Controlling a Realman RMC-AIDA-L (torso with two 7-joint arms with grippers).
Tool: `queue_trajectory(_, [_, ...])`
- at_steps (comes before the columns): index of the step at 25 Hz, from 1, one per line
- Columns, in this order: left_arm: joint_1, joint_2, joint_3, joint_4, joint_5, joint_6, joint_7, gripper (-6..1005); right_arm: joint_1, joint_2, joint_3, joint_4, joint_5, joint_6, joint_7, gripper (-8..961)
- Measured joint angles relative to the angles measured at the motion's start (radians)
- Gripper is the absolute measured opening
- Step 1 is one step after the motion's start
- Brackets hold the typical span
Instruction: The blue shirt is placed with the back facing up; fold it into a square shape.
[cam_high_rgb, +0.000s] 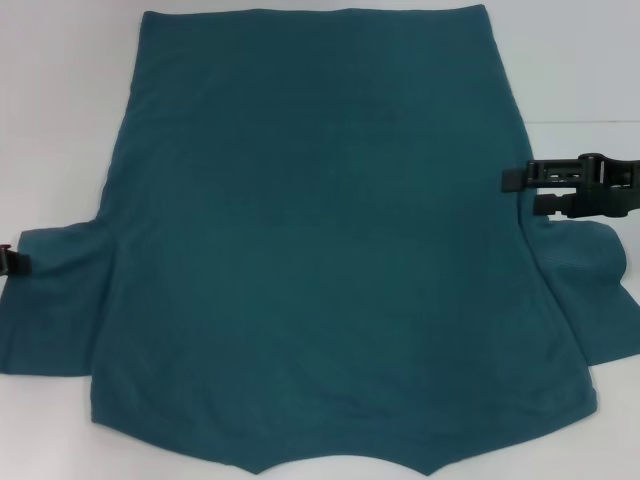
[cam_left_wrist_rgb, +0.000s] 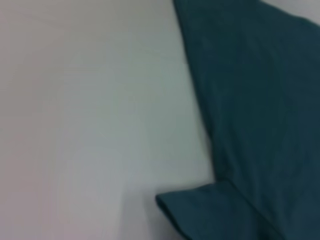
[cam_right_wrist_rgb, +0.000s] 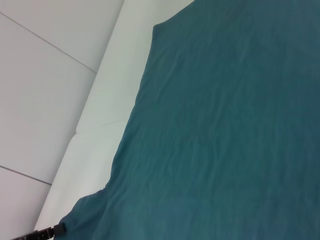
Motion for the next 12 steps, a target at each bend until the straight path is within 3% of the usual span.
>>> queue_trajectory(12, [-0.031, -0.006, 0.065, 0.097, 0.144, -0.007, -0.143, 3, 0.002, 0.002, -0.002, 0.000, 0.000, 0.003, -0.001, 944])
